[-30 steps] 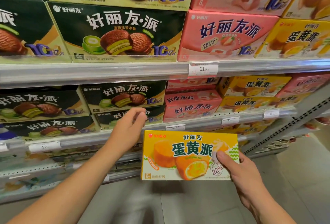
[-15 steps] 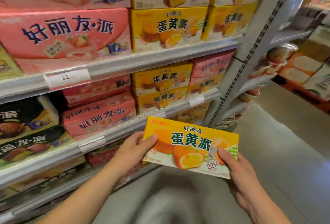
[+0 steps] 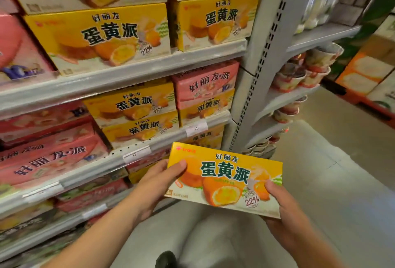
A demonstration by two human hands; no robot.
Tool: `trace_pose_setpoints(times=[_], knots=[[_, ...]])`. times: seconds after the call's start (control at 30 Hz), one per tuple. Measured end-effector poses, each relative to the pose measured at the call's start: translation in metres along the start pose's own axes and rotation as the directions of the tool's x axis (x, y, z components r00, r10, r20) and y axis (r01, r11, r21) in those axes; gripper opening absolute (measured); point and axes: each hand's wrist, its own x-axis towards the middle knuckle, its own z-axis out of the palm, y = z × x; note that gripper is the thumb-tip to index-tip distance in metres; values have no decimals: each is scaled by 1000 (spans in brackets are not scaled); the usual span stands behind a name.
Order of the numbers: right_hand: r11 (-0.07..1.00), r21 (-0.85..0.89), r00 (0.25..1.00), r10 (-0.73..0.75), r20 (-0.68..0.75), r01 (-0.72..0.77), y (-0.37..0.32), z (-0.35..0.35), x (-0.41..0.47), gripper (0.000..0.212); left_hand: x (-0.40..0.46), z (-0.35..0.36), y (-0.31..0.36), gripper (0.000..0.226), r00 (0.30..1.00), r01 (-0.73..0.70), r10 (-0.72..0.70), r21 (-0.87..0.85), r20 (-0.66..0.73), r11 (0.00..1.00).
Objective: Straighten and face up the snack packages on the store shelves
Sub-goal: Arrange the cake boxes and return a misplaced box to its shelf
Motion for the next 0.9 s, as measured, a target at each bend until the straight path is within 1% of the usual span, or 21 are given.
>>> trace_pose_setpoints(times=[0.1,0.2,0.23,0.27,0.3,0.33,0.37,0.4,0.43,0.5,0.53,0.57,0.6,0.63,0.7,0.77,0.8,0.83,0.87,0.9], knots=[[1000,-29,1000,-1,12,2,-18,6,26,70,20,0,6,66,999,-14,13,-15,-41,1000],[990,-138,998,26,52,-18,-38,11,54,51,45,-5,10,63,997,-47,44,-53,-68,997],[986,-168,999,27,38,-20,-45,14,65,51,54,-6,12,63,996,-61,56,-69,-75,996],[977,-211,1000,7,7,-6,-55,17,75,55,63,-8,14,62,994,-75,68,-85,-89,994],[960,-277,998,-44,-35,32,-66,20,87,59,73,-9,16,61,991,-91,80,-100,-106,991],[921,-379,988,-126,-86,84,-80,23,100,60,82,-11,17,60,989,-105,91,-113,-119,988],[850,-507,963,-238,-129,142,-96,27,113,57,90,-13,19,59,987,-117,101,-124,-128,985],[747,-636,926,-354,-130,196,-113,33,125,51,97,-14,20,58,985,-126,108,-131,-137,983],[621,-744,892,-446,-77,246,-130,40,138,46,103,-16,22,58,983,-133,113,-138,-146,981],[308,-890,830,-543,126,337,-161,58,164,43,113,-19,23,58,980,-141,116,-148,-163,979],[130,-916,798,-547,253,380,-173,67,177,45,115,-19,23,57,978,-143,116,-150,-172,978],[-46,-905,766,-516,384,422,-184,76,190,48,117,-19,23,56,976,-146,117,-153,-184,977],[-201,-866,741,-451,497,458,-191,86,202,53,117,-19,22,55,973,-150,118,-155,-197,977],[-318,-817,729,-372,575,482,-197,94,214,59,117,-18,21,52,970,-154,120,-155,-211,976],[-498,-718,709,-255,657,486,-204,107,236,69,117,-15,18,47,958,-171,131,-143,-254,975],[-666,-586,634,-215,743,461,-206,115,255,66,113,-9,12,50,938,-179,127,-136,-324,974],[-713,-543,592,-222,774,443,-206,118,262,63,111,-5,8,53,926,-182,124,-135,-357,974],[-730,-532,565,-241,789,430,-207,120,267,60,107,-1,4,57,913,-190,126,-132,-388,973],[-735,-529,556,-250,793,424,-207,122,272,59,103,4,1,58,900,-207,137,-129,-414,970],[-738,-528,563,-244,789,420,-209,124,277,58,100,9,-2,59,884,-227,148,-132,-443,965]])
